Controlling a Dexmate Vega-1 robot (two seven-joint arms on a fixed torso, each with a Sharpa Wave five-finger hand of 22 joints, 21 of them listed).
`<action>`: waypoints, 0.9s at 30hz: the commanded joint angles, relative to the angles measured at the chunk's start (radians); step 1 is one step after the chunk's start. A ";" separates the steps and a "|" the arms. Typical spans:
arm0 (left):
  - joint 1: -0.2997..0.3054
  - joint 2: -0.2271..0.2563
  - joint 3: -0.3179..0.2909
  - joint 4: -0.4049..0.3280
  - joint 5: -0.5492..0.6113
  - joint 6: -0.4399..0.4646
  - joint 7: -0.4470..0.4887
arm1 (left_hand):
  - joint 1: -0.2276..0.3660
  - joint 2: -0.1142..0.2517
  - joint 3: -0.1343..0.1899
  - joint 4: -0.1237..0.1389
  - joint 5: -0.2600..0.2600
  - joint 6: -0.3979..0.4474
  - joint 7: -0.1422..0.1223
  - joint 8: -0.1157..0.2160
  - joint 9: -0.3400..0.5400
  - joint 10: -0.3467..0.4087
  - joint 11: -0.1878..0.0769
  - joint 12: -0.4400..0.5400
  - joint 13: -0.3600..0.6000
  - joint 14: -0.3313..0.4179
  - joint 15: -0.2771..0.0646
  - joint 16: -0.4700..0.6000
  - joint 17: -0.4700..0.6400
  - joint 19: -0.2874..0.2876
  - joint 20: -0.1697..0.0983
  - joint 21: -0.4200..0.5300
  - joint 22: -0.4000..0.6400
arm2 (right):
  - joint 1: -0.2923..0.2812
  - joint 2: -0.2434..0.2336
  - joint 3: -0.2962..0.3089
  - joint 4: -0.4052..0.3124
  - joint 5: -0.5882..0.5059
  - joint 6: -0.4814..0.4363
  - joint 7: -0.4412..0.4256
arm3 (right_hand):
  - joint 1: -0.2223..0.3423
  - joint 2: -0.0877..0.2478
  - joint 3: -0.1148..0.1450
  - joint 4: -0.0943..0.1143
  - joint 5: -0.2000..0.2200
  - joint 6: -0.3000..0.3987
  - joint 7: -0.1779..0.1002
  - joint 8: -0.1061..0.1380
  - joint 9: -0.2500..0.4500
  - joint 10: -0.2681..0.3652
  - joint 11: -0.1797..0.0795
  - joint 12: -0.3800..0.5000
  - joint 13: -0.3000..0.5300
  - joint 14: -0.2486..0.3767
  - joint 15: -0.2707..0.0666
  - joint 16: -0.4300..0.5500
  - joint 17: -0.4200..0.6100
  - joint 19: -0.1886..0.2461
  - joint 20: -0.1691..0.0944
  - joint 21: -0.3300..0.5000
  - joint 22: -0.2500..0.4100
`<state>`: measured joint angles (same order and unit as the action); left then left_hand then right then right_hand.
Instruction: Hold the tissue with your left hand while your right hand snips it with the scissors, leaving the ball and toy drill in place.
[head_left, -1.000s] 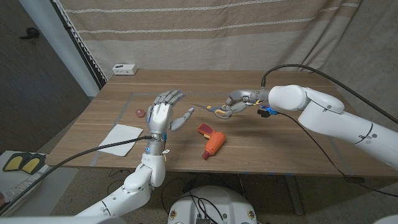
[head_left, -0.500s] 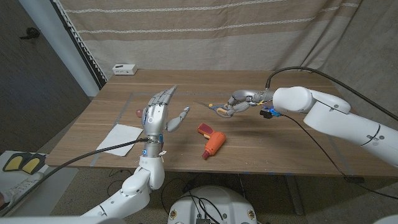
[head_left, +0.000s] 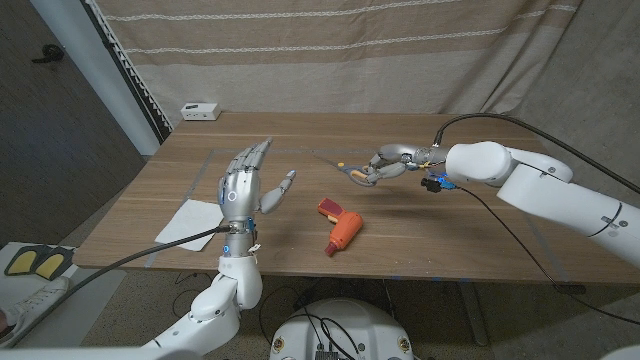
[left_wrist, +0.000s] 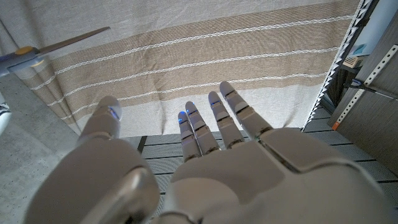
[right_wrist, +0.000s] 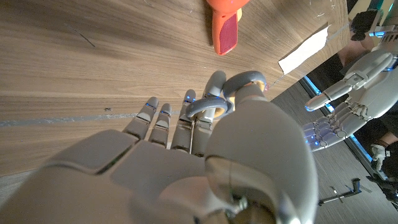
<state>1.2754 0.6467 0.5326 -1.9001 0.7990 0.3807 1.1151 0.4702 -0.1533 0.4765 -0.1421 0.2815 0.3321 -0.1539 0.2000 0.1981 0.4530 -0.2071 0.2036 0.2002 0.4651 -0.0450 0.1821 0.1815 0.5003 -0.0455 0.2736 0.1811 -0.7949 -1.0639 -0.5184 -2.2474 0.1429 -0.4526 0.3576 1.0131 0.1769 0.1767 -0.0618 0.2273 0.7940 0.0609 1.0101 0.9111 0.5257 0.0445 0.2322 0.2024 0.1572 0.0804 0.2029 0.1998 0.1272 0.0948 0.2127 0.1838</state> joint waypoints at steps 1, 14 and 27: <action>0.034 -0.040 -0.039 -0.009 0.002 -0.053 0.002 | -0.005 0.002 -0.004 -0.002 0.006 0.013 -0.002 0.006 0.002 0.011 -0.002 0.005 0.001 0.015 -0.173 0.009 0.000 0.014 -0.110 -0.001 0.000 | -0.026 -0.007 0.042 0.031 0.141 0.044 -0.028 | -0.008 -0.001 0.026 0.016 -0.008 0.007 -0.013 0.072 -0.001 0.011 0.000 -0.004 0.002 0.012 0.001 -0.004 0.000 0.006 0.003 0.000 0.002; 0.053 -0.069 -0.056 -0.018 0.003 -0.073 0.002 | -0.004 0.000 -0.006 -0.003 0.008 0.022 -0.001 0.009 0.002 0.013 -0.003 0.006 0.001 0.017 -0.173 0.009 -0.001 0.009 -0.099 -0.008 0.000 | -0.056 -0.008 0.090 0.096 0.312 0.123 -0.019 | -0.012 -0.003 0.035 0.013 -0.018 0.001 -0.014 0.080 -0.002 0.001 0.001 -0.010 0.001 0.008 0.009 -0.007 -0.001 0.003 0.008 -0.002 0.002; 0.042 -0.048 -0.056 -0.029 -0.012 -0.082 -0.001 | -0.001 0.001 -0.008 -0.005 0.011 0.037 0.004 0.015 0.003 0.012 -0.003 0.005 0.001 0.017 -0.172 0.007 -0.001 0.020 -0.101 -0.008 0.001 | -0.060 0.011 0.096 0.158 0.430 0.165 0.003 | -0.013 -0.004 0.044 0.007 -0.024 -0.001 -0.011 0.086 -0.008 -0.003 0.003 -0.013 0.001 0.005 0.011 -0.008 -0.003 0.001 0.009 -0.002 0.002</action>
<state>1.3222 0.5866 0.4761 -1.9203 0.7928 0.3078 1.1171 0.4702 -0.1533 0.4710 -0.1476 0.2892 0.3578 -0.1495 0.2110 0.1980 0.4582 -0.2123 0.2036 0.2003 0.4738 -0.0429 0.1821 0.1816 0.5109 -0.0485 0.2659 0.1814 -0.8473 -1.0664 -0.4338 -2.1387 0.4628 -0.3315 0.3433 0.9973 0.1606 0.2038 -0.0608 0.2058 0.7906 0.0575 1.0300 0.9033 0.5251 0.0449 0.2237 0.1998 0.1626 0.0859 0.1943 0.1952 0.1231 0.0987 0.2127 0.1837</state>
